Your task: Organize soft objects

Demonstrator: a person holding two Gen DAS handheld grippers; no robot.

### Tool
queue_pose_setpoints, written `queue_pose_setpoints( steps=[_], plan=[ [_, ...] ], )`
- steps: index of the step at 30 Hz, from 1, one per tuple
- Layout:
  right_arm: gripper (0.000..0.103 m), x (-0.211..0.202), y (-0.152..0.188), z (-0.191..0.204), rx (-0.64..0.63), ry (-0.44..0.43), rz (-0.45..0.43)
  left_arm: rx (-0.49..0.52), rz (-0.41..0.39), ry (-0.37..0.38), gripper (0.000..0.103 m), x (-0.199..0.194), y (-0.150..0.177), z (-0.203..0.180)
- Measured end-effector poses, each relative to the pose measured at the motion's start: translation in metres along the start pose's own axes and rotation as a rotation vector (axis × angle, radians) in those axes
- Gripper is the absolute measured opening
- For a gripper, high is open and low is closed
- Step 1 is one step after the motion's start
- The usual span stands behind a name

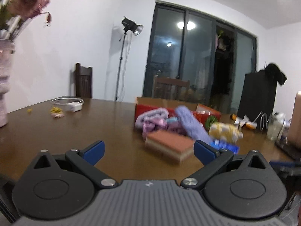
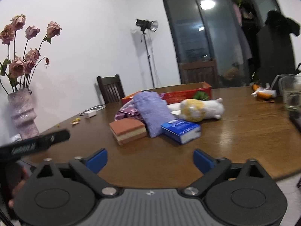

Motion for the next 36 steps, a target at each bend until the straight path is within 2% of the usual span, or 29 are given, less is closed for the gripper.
queue_pose_setpoints(
  steps=[3,4,5,6,8,10,12,15,17,18,21,24,27,29,33,36],
  plan=[
    [0.075,0.028,-0.005,0.009,0.029,-0.039,0.067,0.028,0.035,0.062,0.102,0.038,-0.014,0.011],
    [0.070,0.038,-0.005,0.012,0.054,-0.067,0.098,0.030,0.066,0.082,0.096,0.052,-0.016,0.015],
    [0.070,0.047,-0.006,0.016,0.078,-0.093,0.126,0.017,0.097,0.094,0.088,0.067,-0.017,0.020],
    [0.069,0.058,-0.007,0.022,0.092,-0.108,0.145,0.010,0.123,0.118,0.085,0.081,-0.018,0.023],
    [0.064,0.073,-0.007,0.032,0.073,-0.112,0.151,-0.014,0.136,0.164,0.073,0.106,-0.021,0.031],
    [0.063,0.092,-0.008,0.042,0.089,-0.118,0.180,-0.049,0.177,0.189,0.073,0.129,-0.018,0.038],
    [0.061,0.109,-0.010,0.048,0.135,-0.145,0.220,-0.084,0.247,0.217,0.066,0.152,-0.012,0.042],
    [0.058,0.132,-0.014,0.054,0.187,-0.131,0.236,-0.139,0.307,0.250,0.057,0.172,-0.006,0.045],
    [0.053,0.144,-0.016,0.055,0.217,-0.128,0.244,-0.189,0.342,0.280,0.041,0.179,0.001,0.046],
    [0.052,0.149,-0.018,0.056,0.234,-0.130,0.246,-0.217,0.359,0.290,0.039,0.181,0.005,0.047],
    [0.051,0.157,-0.021,0.057,0.259,-0.130,0.247,-0.271,0.344,0.300,0.038,0.168,0.008,0.047],
    [0.046,0.150,-0.021,0.049,0.264,-0.124,0.268,-0.330,0.351,0.353,0.038,0.138,0.014,0.039],
    [0.046,0.127,-0.017,0.039,0.254,-0.154,0.275,-0.300,0.372,0.387,0.038,0.100,0.023,0.019],
    [0.047,0.116,-0.012,0.034,0.236,-0.144,0.288,-0.294,0.363,0.416,0.039,0.082,0.026,0.006],
    [0.047,0.101,-0.010,0.029,0.198,-0.138,0.276,-0.263,0.319,0.385,0.042,0.072,0.021,0.003],
    [0.048,0.102,-0.011,0.028,0.201,-0.144,0.281,-0.267,0.330,0.359,0.042,0.081,0.020,0.007]
  ],
)
Point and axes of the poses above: each gripper's, at about its wrist camera, not at the fingertips, and x roughly the way its jaws point, z to its left, y to its underside, the point moved 10 cm from there along x, roughly the way its jaws point, and after that the axes turned 12 degrees about y, right-handed, at the moved point
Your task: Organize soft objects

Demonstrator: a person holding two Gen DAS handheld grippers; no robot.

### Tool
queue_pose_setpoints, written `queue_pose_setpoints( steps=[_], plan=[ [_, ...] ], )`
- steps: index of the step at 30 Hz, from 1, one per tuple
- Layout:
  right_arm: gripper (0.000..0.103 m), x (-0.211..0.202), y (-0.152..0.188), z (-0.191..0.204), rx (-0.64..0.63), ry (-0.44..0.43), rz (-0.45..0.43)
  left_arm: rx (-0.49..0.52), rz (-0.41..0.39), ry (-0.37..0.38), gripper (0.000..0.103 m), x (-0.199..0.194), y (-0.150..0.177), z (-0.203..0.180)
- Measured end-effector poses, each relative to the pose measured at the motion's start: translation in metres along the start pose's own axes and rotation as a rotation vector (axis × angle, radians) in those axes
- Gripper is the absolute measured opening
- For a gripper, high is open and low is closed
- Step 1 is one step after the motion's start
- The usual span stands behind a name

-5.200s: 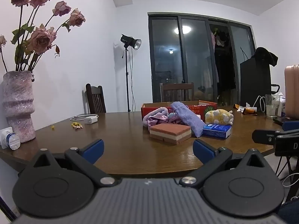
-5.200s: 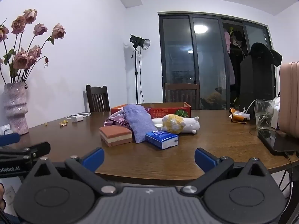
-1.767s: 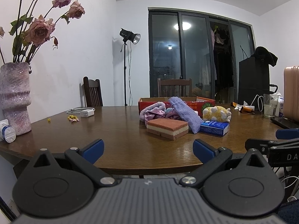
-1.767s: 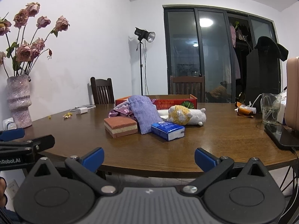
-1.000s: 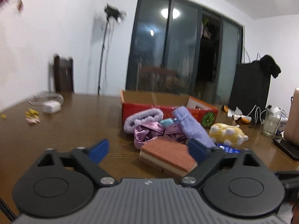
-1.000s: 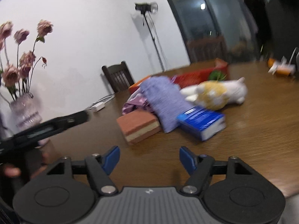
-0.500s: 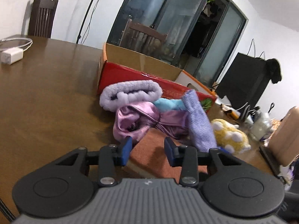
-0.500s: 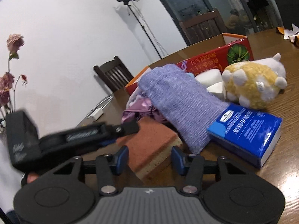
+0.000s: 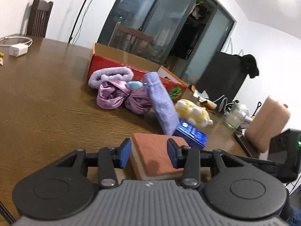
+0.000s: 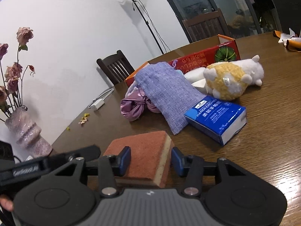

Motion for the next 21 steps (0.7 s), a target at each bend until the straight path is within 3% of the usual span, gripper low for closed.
queue_pose_setpoints(
  steps=[2,6,9,12,16,21],
  plan=[
    [0.041,0.002,-0.001,-0.002,0.020,-0.024,0.005,-0.022,0.020,-0.013,0.042,0.008,0.001,0.005],
    [0.041,0.002,0.001,-0.007,0.045,-0.050,-0.002,-0.049,0.028,-0.021,0.042,0.013,0.009,0.010],
    [0.044,0.003,0.002,-0.008,0.041,-0.053,0.004,-0.062,0.026,-0.012,0.056,0.013,0.013,0.012],
    [0.046,0.005,0.000,-0.008,0.023,-0.062,0.021,-0.068,0.018,-0.008,0.058,0.012,0.015,0.014],
    [0.047,0.008,-0.002,-0.008,0.017,-0.076,0.045,-0.085,0.033,0.038,0.039,0.013,0.014,0.009],
    [0.042,0.004,-0.004,0.001,-0.034,-0.087,0.053,-0.083,0.021,0.007,0.039,0.012,0.004,0.001]
  ],
)
Point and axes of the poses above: each gripper's, at about its wrist camera, not at the fingertips, and x roughly the way its jaws point, z to its left, y to its underside, the point moved 10 cm from there along x, roughly the way its jaws point, and after that the axes turned 12 degrees about y, right-handed, at the moved point
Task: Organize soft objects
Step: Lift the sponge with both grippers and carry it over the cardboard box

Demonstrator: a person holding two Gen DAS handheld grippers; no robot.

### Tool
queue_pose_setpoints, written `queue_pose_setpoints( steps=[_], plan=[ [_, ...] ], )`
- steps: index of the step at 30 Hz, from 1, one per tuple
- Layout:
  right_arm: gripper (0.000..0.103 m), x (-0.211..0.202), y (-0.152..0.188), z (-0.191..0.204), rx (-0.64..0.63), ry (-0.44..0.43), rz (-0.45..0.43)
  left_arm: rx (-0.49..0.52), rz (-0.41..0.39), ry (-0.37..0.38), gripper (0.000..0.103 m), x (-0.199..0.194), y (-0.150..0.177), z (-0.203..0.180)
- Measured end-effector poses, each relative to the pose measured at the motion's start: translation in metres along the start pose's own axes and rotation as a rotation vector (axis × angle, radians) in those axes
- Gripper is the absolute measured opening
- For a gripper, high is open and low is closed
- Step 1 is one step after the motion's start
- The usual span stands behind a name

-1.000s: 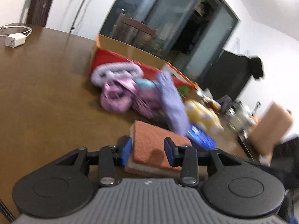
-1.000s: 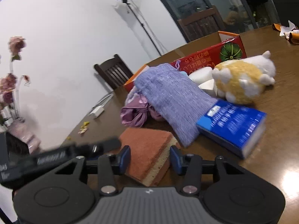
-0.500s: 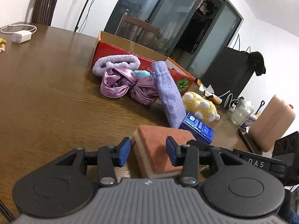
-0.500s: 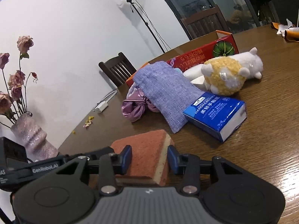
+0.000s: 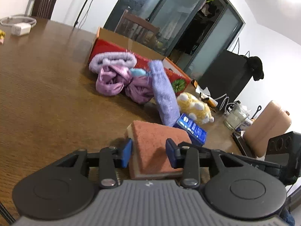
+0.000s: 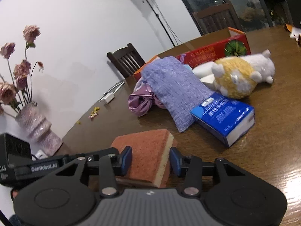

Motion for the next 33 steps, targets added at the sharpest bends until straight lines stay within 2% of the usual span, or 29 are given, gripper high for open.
queue_pose_setpoints(
  steps=[6,13,18,22,26,31,33],
  plan=[
    [0.042,-0.013,-0.029,0.013,-0.014,-0.035,-0.027,0.022,-0.067,0.028,0.039,-0.009,-0.043,-0.018],
    [0.041,-0.018,-0.111,0.025,-0.055,-0.059,-0.120,0.082,-0.143,0.031,0.039,0.003,-0.116,-0.042],
    [0.041,-0.003,-0.169,0.028,-0.087,-0.051,-0.158,0.083,-0.168,0.028,0.039,0.030,-0.168,-0.039],
    [0.041,0.029,-0.216,0.028,-0.083,-0.059,-0.154,0.098,-0.174,0.000,0.039,0.060,-0.217,-0.027],
    [0.041,0.077,-0.263,0.023,-0.027,-0.074,-0.112,0.092,-0.173,-0.012,0.041,0.098,-0.266,-0.003],
    [0.040,0.152,-0.317,0.012,0.032,-0.034,-0.050,0.012,-0.130,-0.036,0.040,0.157,-0.309,0.056],
    [0.039,0.183,-0.327,0.005,0.042,-0.007,-0.014,-0.034,-0.105,-0.061,0.040,0.181,-0.318,0.085]
  ],
)
Point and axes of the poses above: each gripper's, at about its wrist camera, not at the fingertips, and x roughly the way its jaws point, z to its left, y to its underside, the point moved 10 cm from there along x, roughly the way its jaws point, and after that the axes turned 12 degrees about y, right-handed, at the moved point
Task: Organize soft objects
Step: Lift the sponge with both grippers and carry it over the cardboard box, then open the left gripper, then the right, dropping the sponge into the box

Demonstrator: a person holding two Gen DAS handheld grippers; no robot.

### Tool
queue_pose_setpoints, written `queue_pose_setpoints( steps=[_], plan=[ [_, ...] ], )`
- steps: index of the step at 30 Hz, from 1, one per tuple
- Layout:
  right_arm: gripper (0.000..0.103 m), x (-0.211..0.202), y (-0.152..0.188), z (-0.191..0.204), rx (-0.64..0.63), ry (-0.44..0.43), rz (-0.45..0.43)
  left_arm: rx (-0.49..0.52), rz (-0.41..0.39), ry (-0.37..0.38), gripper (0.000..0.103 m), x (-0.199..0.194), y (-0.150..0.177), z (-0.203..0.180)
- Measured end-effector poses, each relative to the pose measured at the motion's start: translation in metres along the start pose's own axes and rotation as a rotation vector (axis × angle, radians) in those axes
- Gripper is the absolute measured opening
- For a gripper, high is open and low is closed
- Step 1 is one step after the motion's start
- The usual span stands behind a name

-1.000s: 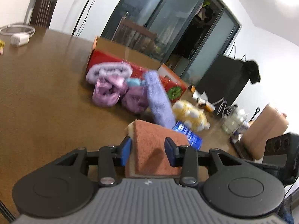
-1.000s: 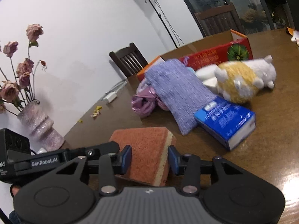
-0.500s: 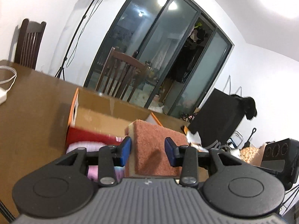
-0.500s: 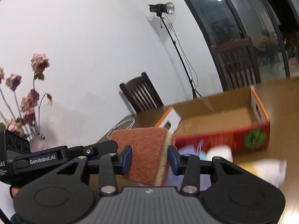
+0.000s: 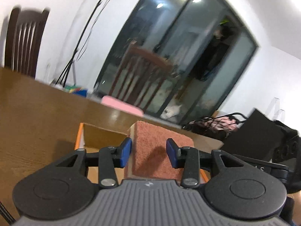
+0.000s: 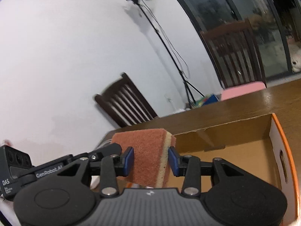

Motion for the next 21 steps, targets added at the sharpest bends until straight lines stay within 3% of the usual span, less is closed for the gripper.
queue_pose_setpoints(
  steps=[7,8,9,11,13,21],
  plan=[
    [0.037,0.111,-0.002,-0.019,-0.008,0.111,0.142,-0.081,0.117,-0.123,0.041,0.063,0.003,0.083],
    [0.037,0.124,0.000,-0.024,0.009,0.120,0.169,-0.084,0.127,-0.142,0.047,0.069,0.006,0.091],
    [0.036,0.138,0.003,-0.028,0.025,0.126,0.197,-0.104,0.152,-0.157,0.047,0.073,0.007,0.098],
    [0.035,0.155,0.010,-0.034,0.031,0.144,0.217,-0.086,0.120,-0.149,0.067,0.065,-0.004,0.096],
    [0.035,0.164,0.016,-0.037,0.033,0.150,0.229,-0.029,0.077,-0.158,0.077,0.055,-0.014,0.093],
    [0.035,0.163,0.018,-0.034,0.036,0.180,0.191,0.012,0.030,-0.181,0.077,0.033,-0.020,0.078]
  ],
)
Point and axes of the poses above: each gripper's, at about its wrist camera, not at the fingertips, and x roughly the way its jaws point, z to its left, y to its underside, the point moved 10 cm from there along x, roughly the way its jaws point, and after that the axes turned 12 degrees about y, right-handed, at the moved point
